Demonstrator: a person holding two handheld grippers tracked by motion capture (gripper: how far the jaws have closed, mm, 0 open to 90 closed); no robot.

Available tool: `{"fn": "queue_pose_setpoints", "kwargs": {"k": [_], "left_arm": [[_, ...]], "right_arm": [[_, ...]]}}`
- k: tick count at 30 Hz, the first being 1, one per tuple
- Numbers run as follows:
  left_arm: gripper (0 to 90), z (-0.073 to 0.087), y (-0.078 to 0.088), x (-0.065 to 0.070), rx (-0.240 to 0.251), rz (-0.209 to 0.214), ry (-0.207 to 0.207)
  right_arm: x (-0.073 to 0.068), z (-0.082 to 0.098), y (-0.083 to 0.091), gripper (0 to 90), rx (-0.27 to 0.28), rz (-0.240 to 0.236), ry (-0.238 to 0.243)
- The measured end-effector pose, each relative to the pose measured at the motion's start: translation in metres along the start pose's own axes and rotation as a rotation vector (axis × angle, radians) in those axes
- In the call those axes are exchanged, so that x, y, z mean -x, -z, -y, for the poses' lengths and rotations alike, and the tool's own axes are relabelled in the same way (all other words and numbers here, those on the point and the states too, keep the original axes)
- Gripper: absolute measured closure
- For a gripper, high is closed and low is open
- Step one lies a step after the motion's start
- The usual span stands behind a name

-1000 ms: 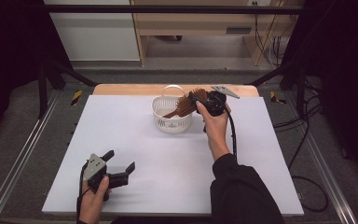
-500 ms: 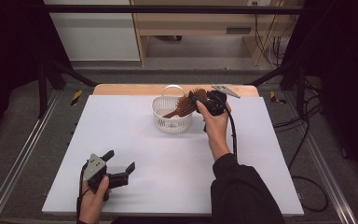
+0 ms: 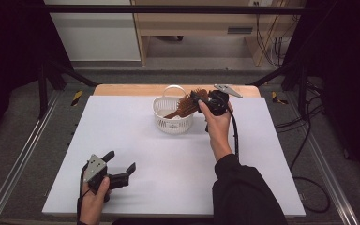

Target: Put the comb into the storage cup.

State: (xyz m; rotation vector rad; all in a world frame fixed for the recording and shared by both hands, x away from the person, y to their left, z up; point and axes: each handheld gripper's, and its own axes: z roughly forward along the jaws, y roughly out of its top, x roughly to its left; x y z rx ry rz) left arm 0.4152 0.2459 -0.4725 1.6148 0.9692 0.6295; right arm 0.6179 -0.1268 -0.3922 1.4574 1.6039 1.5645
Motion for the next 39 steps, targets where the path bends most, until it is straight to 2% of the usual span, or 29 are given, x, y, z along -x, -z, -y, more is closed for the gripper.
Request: {"fn": "queue_pose_setpoints", "kwargs": {"k": [10, 19, 29, 33, 39], "left_arm": [[2.5, 0.000, 0.001, 0.000, 0.002, -0.008, -0.002], [2.3, 0.000, 0.001, -0.001, 0.005, -0.011, -0.003], [2.3, 0.000, 0.001, -0.001, 0.006, -0.016, -0.002], [2.3, 0.000, 0.001, -0.002, 0.005, -0.017, -0.002], [2.3, 0.000, 0.001, -0.002, 0.005, -0.020, -0.001]], "right_arm": [[0.000, -0.003, 0.004, 14.6, 0.012, -0.005, 0.012], [-0.003, -0.007, 0.011, 13.0, 0.024, -0.021, 0.052], [-0.003, -0.012, 0.016, 13.6, 0.015, -0.017, 0.058], [-0.006, -0.016, 0.017, 11.2, 0.017, -0.027, 0.075], [-0.011, -0.019, 0.020, 9.8, 0.024, -0.010, 0.111]]}}
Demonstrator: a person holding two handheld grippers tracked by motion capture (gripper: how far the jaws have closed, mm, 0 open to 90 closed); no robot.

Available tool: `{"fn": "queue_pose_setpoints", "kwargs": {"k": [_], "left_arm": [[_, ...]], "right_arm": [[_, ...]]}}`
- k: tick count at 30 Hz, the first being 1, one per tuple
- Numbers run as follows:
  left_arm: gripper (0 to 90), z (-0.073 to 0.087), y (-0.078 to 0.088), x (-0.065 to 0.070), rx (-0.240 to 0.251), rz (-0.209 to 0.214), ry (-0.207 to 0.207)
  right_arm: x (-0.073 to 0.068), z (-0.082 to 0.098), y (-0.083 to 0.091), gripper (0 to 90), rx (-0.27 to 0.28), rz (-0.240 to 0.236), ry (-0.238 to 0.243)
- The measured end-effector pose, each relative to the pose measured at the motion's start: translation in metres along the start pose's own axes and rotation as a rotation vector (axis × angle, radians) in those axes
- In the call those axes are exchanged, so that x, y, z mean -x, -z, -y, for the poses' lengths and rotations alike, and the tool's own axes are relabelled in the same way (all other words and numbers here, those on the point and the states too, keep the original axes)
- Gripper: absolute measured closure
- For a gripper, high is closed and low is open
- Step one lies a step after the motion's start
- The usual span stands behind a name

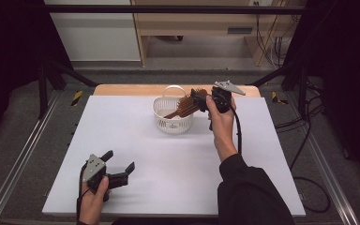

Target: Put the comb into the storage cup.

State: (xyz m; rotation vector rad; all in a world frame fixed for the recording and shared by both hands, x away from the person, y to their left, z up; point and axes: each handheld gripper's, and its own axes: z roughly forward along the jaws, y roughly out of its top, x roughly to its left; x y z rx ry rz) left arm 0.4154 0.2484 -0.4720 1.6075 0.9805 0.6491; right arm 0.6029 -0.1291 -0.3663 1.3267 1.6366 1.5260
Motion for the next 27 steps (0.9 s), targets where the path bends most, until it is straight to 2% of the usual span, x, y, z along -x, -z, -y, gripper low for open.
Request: {"fn": "queue_pose_setpoints", "kwargs": {"k": [5, 14, 22, 27], "left_arm": [[2.3, 0.000, 0.000, 0.000, 0.000, -0.001, -0.003], [2.3, 0.000, 0.000, 0.000, -0.001, -0.003, -0.004], [2.3, 0.000, 0.001, 0.000, 0.003, -0.009, -0.007], [2.3, 0.000, 0.001, 0.000, 0.006, -0.013, -0.013]], "right_arm": [[-0.003, -0.002, 0.003, 7.5, 0.035, 0.044, 0.046], [-0.005, -0.005, 0.009, 6.6, 0.085, 0.077, 0.097], [-0.006, -0.007, 0.015, 5.2, 0.095, 0.053, 0.120], [-0.006, -0.009, 0.017, 4.3, 0.107, 0.058, 0.125]]}}
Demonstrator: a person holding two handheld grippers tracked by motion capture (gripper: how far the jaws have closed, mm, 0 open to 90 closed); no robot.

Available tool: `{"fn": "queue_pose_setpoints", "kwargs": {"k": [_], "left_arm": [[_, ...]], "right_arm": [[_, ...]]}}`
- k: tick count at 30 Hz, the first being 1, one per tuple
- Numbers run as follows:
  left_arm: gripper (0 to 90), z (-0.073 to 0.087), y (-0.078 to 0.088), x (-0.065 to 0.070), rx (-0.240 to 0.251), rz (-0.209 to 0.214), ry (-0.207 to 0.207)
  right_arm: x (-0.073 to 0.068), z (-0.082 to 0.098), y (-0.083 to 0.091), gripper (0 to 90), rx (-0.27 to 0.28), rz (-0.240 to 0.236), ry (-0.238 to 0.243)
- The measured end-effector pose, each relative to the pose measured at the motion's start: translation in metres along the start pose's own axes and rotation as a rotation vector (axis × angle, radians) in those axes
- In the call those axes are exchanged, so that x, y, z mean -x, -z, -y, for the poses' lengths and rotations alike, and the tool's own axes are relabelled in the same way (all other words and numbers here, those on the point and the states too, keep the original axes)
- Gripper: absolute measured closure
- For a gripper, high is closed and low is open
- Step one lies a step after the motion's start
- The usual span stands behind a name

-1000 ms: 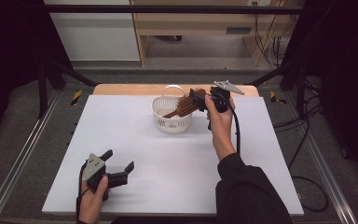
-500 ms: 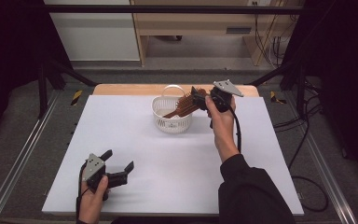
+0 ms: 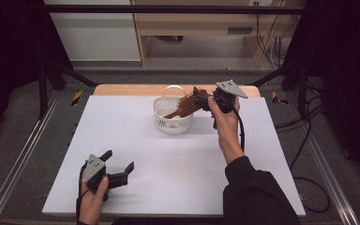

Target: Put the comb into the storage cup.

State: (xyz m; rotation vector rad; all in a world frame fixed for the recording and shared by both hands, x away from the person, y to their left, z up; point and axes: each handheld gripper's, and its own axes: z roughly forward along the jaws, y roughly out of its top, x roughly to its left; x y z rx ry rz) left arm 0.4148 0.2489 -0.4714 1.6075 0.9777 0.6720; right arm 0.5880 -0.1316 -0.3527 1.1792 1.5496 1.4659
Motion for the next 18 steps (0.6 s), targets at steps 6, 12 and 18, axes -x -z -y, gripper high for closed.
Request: {"fn": "queue_pose_setpoints", "kwargs": {"k": [6, 12, 18], "left_arm": [[2.2, -0.0004, 0.0007, -0.0005, 0.007, -0.011, -0.003], [2.2, -0.0007, 0.0014, -0.0016, 0.012, -0.012, -0.004], [2.2, -0.0010, 0.0021, -0.0023, 0.017, -0.019, -0.007]], "right_arm": [[0.0002, -0.0014, 0.0030, 4.6, 0.004, 0.000, 0.000], [0.0016, -0.0026, 0.0065, 4.8, -0.001, 0.005, -0.003], [0.0034, -0.0036, 0.0094, 5.0, -0.012, 0.012, -0.007]]}}
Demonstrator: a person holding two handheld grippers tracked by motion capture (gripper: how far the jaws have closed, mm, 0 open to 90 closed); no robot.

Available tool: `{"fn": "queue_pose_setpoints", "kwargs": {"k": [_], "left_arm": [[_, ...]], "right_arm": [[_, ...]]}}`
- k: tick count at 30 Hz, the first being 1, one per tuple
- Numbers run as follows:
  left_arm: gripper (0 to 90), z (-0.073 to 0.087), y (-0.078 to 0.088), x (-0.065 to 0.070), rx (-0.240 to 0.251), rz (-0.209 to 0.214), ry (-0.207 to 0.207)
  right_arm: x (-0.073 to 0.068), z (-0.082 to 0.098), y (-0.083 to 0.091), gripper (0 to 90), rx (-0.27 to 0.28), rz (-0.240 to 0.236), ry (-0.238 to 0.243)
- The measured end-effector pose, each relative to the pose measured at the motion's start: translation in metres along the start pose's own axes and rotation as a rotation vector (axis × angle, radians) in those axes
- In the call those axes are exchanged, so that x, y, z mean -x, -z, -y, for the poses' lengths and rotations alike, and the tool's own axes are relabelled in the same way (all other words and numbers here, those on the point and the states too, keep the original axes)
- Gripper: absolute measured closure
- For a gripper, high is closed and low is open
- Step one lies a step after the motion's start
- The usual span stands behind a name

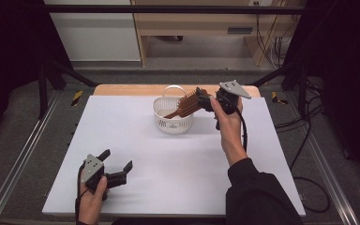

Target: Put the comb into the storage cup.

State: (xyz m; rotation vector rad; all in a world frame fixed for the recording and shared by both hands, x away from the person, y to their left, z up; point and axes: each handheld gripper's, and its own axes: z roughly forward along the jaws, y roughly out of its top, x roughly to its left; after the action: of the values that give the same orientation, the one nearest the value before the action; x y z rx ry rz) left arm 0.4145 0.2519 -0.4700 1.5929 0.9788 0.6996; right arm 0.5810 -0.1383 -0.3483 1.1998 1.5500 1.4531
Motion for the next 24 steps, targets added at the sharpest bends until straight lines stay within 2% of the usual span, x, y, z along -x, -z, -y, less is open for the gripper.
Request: {"fn": "queue_pose_setpoints", "kwargs": {"k": [16, 24], "left_arm": [[2.1, -0.001, 0.003, -0.004, 0.020, -0.022, -0.008], [2.1, -0.002, 0.005, -0.006, 0.029, -0.033, -0.006]], "right_arm": [[0.001, -0.003, 0.008, 3.9, 0.024, -0.034, 0.013], [0.004, -0.003, 0.011, 4.2, 0.028, -0.039, -0.002]]}}
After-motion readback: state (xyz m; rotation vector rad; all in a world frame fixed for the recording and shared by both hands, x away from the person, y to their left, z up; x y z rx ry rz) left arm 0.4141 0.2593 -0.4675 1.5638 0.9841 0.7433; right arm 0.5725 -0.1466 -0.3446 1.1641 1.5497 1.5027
